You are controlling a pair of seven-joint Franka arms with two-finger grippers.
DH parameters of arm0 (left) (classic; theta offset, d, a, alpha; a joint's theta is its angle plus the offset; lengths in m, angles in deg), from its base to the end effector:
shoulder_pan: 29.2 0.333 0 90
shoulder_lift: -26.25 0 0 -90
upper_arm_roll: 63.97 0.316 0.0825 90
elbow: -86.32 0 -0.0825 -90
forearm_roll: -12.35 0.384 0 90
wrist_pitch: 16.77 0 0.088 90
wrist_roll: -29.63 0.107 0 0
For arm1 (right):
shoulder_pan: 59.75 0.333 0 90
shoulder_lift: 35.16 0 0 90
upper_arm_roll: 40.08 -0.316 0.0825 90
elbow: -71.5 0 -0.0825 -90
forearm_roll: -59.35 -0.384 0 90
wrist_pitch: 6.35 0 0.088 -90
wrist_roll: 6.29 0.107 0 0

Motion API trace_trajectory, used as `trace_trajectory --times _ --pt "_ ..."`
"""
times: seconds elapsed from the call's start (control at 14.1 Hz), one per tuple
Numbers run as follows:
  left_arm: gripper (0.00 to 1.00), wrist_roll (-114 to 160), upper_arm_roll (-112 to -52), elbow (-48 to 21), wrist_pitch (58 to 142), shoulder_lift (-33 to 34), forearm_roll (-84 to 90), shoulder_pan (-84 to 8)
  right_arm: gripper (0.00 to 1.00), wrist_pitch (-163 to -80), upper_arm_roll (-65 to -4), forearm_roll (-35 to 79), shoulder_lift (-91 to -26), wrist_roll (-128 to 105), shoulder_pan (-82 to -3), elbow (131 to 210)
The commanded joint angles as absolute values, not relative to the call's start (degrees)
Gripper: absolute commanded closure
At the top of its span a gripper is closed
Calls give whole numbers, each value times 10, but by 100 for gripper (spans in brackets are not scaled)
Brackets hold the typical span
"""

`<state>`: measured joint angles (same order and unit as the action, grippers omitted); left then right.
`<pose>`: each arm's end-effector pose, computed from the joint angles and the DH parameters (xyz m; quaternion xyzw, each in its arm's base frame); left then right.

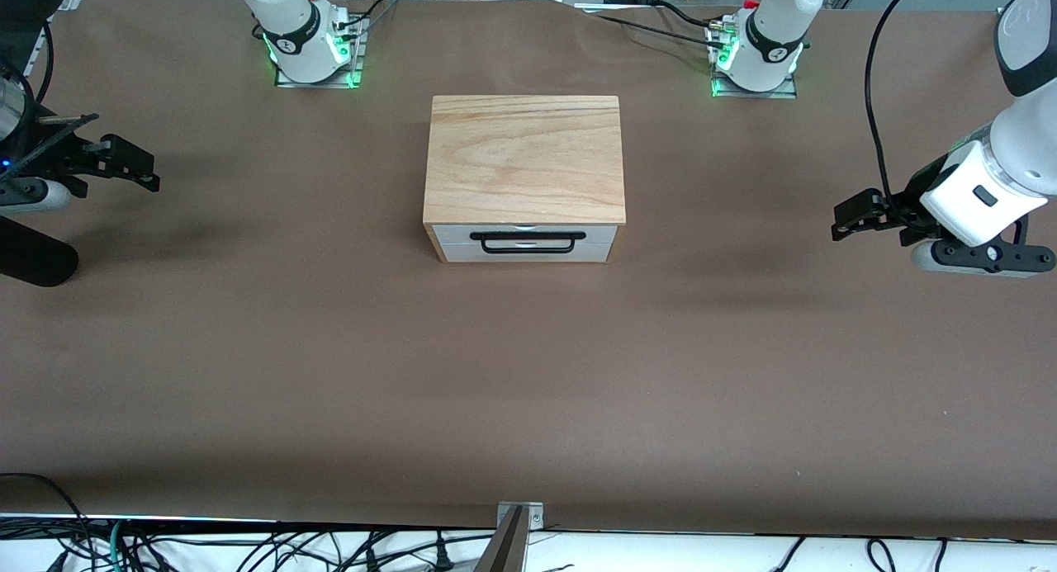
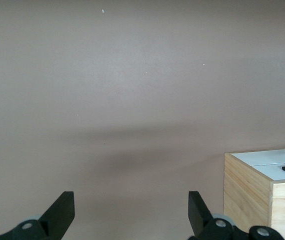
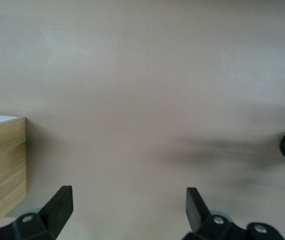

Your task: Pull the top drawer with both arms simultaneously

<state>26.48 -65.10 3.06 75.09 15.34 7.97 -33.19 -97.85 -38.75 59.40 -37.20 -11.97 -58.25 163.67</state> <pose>0.6104 -0.0616 0.5719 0.9989 -0.0150 -0.0230 0.0385 0.5656 0.0018 0.5889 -0.9984 -0.0510 0.0237 0.0003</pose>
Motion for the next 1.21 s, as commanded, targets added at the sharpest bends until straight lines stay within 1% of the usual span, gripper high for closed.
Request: trace_trajectory --times 0.0,1.14 --pt "0 273 -654 47 744 149 88 -329 0 -971 -389 594 -377 -105 -584 1625" --pt "0 273 -654 47 744 149 88 -329 0 -968 -389 594 -377 -108 -585 1624"
